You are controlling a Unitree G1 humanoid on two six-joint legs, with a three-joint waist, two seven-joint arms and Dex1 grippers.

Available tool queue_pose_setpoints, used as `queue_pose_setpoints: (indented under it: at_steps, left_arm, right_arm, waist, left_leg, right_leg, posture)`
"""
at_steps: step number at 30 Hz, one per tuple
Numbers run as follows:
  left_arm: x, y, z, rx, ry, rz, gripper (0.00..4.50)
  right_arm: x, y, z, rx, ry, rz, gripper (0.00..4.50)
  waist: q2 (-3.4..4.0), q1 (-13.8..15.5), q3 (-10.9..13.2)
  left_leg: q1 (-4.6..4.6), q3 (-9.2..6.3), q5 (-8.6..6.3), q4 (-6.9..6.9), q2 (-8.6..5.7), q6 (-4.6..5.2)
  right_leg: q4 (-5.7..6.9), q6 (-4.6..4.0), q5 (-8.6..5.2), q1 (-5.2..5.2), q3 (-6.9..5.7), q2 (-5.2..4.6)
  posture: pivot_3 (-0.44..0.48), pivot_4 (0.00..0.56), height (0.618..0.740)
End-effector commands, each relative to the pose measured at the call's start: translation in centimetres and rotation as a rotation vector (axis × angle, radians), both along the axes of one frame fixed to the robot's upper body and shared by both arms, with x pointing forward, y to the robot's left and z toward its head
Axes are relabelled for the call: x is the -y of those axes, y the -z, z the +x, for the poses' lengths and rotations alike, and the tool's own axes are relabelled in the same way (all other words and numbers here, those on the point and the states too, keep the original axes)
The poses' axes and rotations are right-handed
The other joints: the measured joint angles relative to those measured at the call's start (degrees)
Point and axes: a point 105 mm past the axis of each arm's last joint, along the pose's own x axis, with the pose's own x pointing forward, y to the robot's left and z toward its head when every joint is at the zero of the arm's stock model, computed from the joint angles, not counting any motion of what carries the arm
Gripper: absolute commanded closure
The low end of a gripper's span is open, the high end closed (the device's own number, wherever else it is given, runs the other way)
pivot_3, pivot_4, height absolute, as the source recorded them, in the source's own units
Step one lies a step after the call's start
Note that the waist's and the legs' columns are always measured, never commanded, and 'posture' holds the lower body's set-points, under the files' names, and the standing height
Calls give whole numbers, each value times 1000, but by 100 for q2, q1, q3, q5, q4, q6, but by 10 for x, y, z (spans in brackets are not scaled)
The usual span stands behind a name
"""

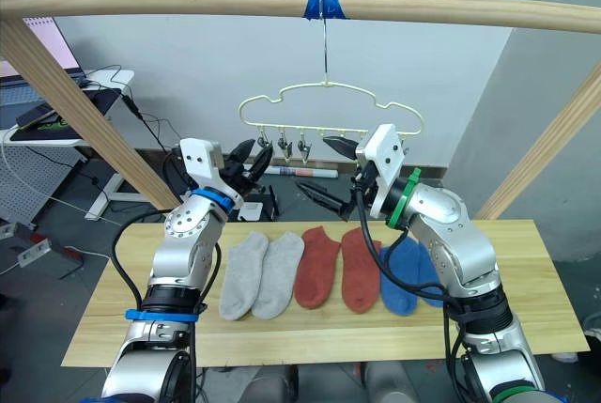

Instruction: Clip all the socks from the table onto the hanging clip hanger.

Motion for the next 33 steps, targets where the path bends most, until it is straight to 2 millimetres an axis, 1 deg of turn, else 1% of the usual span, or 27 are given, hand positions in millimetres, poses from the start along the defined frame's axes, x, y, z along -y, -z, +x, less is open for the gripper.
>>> queue_pose_setpoints:
  at_steps: [1, 19, 22, 25, 27, 29, 33]
  left_arm:
    - [2, -19, 2, 74, -7, -1, 2562]
    - [3, -17, 6, 77, -5, -5, 2562]
    - [4, -16, 6, 70, 3, -16, 3134]
    - [4, -17, 6, 70, 8, -21, 3919]
    - [4, -17, 6, 73, 7, -20, 4257]
    - [4, -18, 6, 76, 6, -19, 4428]
    - [3, -22, 5, 86, 8, -2, 4432]
  right_arm:
    - [-2, -18, -7, 66, -18, 20, 0]
    - [-2, -22, -7, 66, -21, 24, 0]
    - [-2, -22, -8, 63, -19, 26, 0]
    - [-2, -23, -7, 60, -16, 32, 0]
    - [-1, -23, -6, 59, -14, 31, 0]
    - [-1, -22, -6, 58, -11, 30, 0]
    - [3, -16, -4, 37, 8, 20, 0]
  waist:
    - [0, -1, 0]
    - [0, -52, 0]
    - [0, -64, 0]
    - [0, -81, 0]
    - [0, -95, 0]
    - [0, -105, 0]
    - [0, -112, 0]
  left_leg:
    - [0, 0, 0, 0, 0, 0]
    - [0, 0, 0, 1, 0, 0]
    - [0, 0, 0, 1, 0, 0]
    - [0, -1, 0, 1, 0, 0]
    - [0, -1, 0, 1, 0, 0]
    - [0, 0, 0, 1, 0, 0]
    - [0, -1, 0, 2, 0, 0]
  right_leg:
    - [0, -1, 0, 0, 0, 0]
    - [2, -1, 1, 0, 0, 0]
    - [2, -1, 1, 0, 0, 0]
    - [2, -2, 2, 0, 0, 0]
    - [2, -1, 1, 0, 0, 0]
    - [3, -1, 1, 0, 0, 0]
    - [4, -1, 2, 0, 0, 0]
  posture:
    - [-153, 183, 740]
    - [-162, 179, 740]
    - [-161, 179, 740]
    - [-160, 178, 740]
    - [-160, 178, 740]
    - [-155, 178, 740]
    - [-148, 177, 740]
